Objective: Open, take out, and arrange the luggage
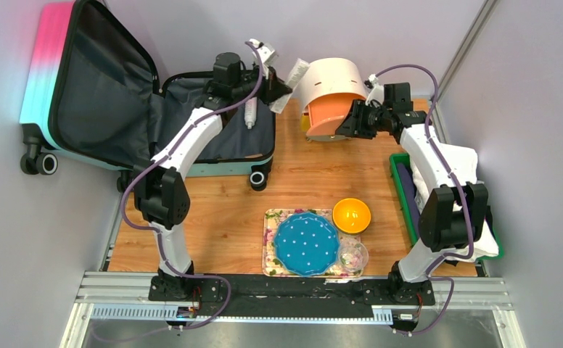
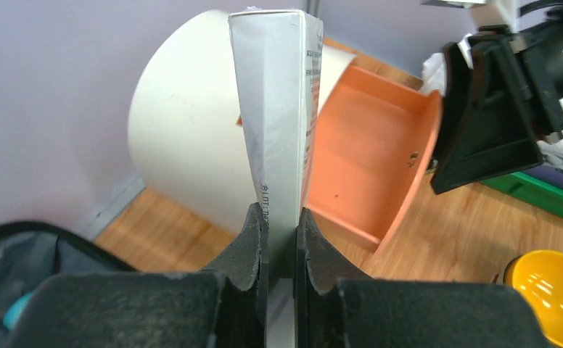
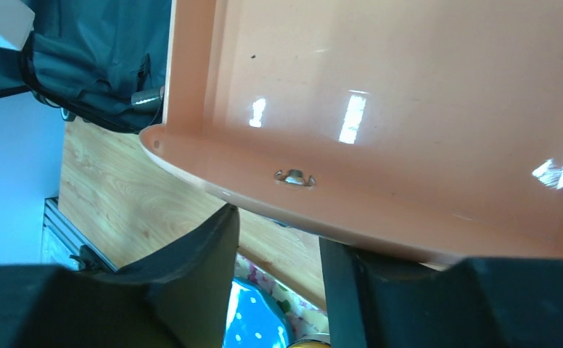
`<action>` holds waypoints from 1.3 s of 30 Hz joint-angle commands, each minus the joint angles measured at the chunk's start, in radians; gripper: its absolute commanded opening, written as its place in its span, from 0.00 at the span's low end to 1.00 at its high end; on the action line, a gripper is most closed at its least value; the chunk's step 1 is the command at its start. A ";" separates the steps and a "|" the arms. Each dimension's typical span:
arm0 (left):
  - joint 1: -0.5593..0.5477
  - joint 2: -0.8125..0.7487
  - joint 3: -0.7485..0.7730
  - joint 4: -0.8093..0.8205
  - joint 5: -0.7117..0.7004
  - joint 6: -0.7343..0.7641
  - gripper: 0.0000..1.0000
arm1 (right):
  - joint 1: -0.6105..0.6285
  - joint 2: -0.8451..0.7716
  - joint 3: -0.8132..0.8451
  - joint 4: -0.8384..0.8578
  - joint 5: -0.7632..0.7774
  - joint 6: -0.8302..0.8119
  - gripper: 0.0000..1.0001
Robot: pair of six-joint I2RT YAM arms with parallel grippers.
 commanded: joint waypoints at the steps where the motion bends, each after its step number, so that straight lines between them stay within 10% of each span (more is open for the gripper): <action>1: -0.049 -0.002 0.067 -0.008 0.042 0.140 0.00 | 0.009 -0.022 -0.003 0.014 -0.004 -0.016 0.52; 18: -0.102 -0.067 -0.019 0.077 0.304 0.222 0.00 | -0.074 -0.271 0.103 -0.138 -0.255 -0.253 0.71; 30: -0.198 -0.162 -0.051 -0.380 0.251 1.004 0.00 | 0.032 -0.235 0.520 -0.548 -0.203 -0.928 0.73; 39: -0.235 -0.208 -0.071 -0.405 0.225 1.055 0.00 | 0.247 -0.210 0.499 -0.626 -0.033 -1.065 0.74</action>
